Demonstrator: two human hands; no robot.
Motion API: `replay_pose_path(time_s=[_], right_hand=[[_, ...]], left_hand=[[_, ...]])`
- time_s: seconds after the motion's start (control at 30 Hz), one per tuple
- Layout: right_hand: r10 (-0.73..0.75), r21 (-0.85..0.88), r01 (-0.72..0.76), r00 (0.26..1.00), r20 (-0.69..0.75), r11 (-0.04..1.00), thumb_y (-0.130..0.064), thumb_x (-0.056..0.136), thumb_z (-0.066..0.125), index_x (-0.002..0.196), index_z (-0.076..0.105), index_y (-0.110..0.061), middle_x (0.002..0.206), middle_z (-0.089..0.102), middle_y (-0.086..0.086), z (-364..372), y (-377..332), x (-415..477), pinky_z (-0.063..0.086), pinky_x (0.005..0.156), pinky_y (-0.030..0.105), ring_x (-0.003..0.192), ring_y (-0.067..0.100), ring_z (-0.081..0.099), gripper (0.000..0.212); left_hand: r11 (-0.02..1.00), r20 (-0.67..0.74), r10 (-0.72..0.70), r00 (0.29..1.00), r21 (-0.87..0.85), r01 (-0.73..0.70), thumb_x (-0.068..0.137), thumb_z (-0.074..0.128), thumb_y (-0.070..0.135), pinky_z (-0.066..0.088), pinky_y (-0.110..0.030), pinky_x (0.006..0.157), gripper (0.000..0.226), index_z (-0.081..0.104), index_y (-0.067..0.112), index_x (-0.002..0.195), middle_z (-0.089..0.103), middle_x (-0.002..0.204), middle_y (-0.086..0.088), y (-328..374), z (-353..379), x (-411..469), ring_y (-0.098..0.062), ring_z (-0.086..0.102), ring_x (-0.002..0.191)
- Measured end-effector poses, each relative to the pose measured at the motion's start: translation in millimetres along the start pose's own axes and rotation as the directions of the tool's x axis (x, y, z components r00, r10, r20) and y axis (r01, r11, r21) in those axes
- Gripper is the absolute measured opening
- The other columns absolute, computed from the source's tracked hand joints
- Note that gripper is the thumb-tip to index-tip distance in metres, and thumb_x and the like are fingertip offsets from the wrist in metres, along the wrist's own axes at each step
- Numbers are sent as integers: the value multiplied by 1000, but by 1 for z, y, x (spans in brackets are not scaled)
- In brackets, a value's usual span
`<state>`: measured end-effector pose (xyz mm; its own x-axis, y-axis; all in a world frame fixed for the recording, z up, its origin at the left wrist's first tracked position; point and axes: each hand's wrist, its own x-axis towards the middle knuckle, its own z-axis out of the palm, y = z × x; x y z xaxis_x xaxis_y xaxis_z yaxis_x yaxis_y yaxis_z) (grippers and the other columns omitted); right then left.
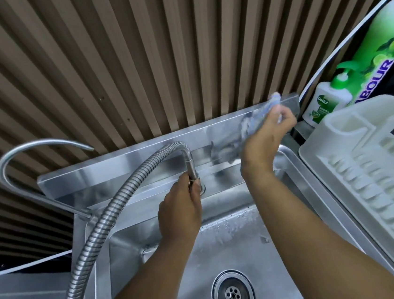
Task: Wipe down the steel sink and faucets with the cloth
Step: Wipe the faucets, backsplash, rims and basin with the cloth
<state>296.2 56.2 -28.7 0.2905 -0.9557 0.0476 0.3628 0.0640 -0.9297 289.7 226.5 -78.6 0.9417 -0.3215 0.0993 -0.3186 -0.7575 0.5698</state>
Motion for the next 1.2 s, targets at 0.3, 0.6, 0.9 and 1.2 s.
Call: replay_pose_path(time_s=[0.3,0.6,0.9,1.2], right_hand=[[-358,-441,886,462,812,143,-53,104,28,155,17,-9,161,27,19,-11,84,27,19,120,58,151,34,21,68],[-355,-661,375,919,173,650,-41,101,36,157,14,0,165,12,19,-1,73,65,5,125,44,154,33,7,73],[53,-182,-146,898,-437,972,-33,108,34,155,28,-4,164,23,13,-2,37,137,11,119,29,151,25,18,56],[-367,-647,534,845,390,543,-41,103,41,156,15,-3,163,14,25,9,100,-4,7,123,54,152,42,7,71]], left_hand=[[999,-40,36,999,20,-35,101,44,39,39,-34,62,19,58,27,106,67,89,7,-2,4,-1,-27,61,83],[1000,-42,14,999,19,-13,101,45,40,39,-29,61,20,60,29,108,67,89,13,-2,4,-1,-21,63,79],[1000,-47,5,999,-11,-5,101,45,39,51,-37,68,18,60,31,108,68,93,12,-1,7,-1,-22,64,82],[1000,-68,14,998,-1,-14,99,46,38,49,-37,65,16,59,31,104,67,89,11,-3,10,-2,-23,64,81]])
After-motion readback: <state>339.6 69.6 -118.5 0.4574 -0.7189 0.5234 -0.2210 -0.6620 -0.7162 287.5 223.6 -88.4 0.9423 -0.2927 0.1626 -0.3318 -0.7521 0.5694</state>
